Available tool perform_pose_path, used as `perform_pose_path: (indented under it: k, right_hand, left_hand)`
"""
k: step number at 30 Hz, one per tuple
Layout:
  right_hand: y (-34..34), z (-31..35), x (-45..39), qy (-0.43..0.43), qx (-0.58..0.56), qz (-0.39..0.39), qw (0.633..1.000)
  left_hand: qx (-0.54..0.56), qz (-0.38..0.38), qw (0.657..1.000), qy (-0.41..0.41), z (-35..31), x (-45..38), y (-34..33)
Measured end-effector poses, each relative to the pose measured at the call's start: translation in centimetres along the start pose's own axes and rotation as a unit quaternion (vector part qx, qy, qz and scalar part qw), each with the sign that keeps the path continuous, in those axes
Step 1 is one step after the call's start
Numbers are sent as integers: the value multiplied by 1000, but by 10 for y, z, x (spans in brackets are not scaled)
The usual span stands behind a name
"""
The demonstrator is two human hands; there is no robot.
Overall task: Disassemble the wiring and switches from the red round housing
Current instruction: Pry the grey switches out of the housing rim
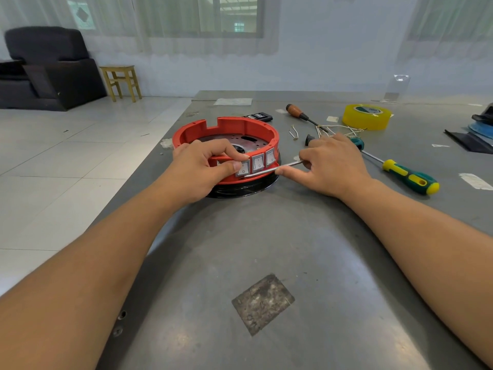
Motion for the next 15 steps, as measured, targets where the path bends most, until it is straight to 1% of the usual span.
perform_pose_path:
  k: [3, 7, 13, 15]
  right_hand:
    - [4, -3, 3, -8, 26, 18, 999]
    - [9, -11, 5, -23, 47, 61, 997]
    - [7, -32, 3, -36, 24, 166, 985]
    - [7, -33, 2, -39, 16, 188, 981]
  left_hand:
    - [0, 0, 1000, -2, -1, 1, 1]
    - [-3, -2, 1000, 0, -1, 1, 0]
    - [-1, 3, 1000, -2, -3, 1, 0]
    - [-6, 3, 1000, -2, -3, 1, 0]
Point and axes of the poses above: each hand's wrist, its own x-axis away from the middle knuckle, its own y-axis out of the back of the hand, z = x × y, the point moved 4 cm from there along -x, towards the middle knuckle, and after that the axes turned 14 degrees about -y, right-handed, at the moved point
